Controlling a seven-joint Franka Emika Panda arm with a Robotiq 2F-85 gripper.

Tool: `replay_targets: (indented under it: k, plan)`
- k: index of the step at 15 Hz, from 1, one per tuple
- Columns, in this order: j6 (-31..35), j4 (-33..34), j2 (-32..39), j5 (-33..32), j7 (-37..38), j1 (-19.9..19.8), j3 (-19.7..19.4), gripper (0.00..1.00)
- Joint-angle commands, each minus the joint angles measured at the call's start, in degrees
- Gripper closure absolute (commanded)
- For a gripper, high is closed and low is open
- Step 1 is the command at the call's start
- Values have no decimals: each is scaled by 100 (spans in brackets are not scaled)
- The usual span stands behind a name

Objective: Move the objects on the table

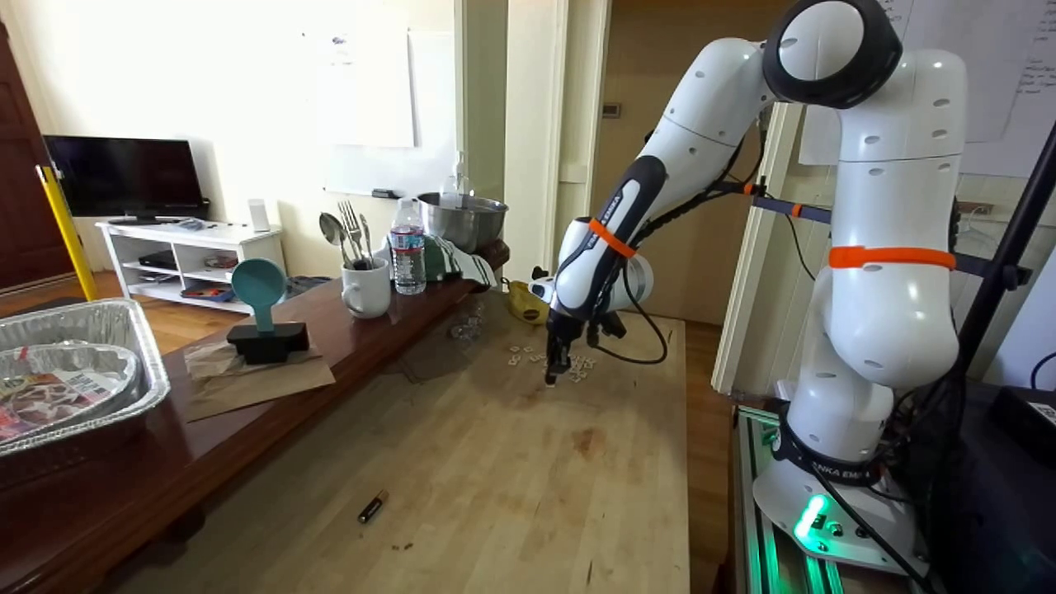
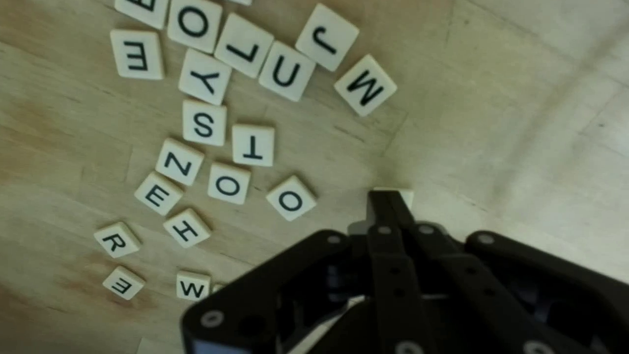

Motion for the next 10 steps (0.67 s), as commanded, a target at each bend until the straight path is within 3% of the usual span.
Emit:
replay_targets:
  k: [1,4,10]
  plan:
    - [-161,162,226,498,-393,-133,343,100]
    - [-283,204,265,653,-502,-135,498,100]
    - [-167,44,-65,65,14,47,233,100]
